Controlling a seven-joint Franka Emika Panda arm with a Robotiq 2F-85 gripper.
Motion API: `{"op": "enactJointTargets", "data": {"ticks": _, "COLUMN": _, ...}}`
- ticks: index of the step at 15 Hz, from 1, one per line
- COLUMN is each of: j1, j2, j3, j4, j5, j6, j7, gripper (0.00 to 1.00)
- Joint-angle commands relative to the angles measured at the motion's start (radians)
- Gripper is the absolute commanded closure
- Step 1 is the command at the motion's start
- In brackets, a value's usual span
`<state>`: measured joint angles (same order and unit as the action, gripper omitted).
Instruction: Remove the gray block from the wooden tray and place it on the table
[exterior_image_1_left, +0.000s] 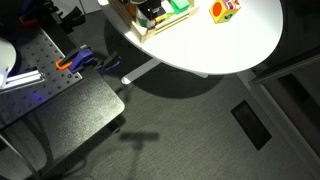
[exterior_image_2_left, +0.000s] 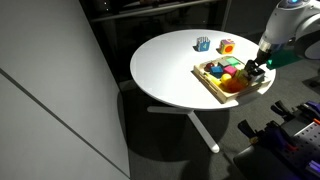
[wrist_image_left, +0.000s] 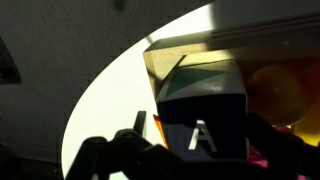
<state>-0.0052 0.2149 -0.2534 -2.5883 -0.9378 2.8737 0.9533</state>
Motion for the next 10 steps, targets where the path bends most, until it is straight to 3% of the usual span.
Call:
{"op": "enactJointTargets", "data": {"ticks": 1, "j1": 0.018, "j2": 0.044, "j3": -0.018, "j4": 0.045, "j5": -0.054, "j6": 0.004, "j7": 0.060, "gripper": 0.25}}
{"op": "enactJointTargets", "data": {"ticks": 2, "j1": 0.020, "j2": 0.049, "j3": -0.017, "j4": 0.051, "j5": -0.056, "j6": -0.004, "j7": 0.064, "gripper": 0.26}}
{"op": "enactJointTargets", "data": {"ticks": 10, "j1": 0.023, "j2": 0.016, "j3": 0.002, "j4": 0.056, "j5": 0.006, "j6": -0.055, "j7": 0.038, "gripper": 0.89}}
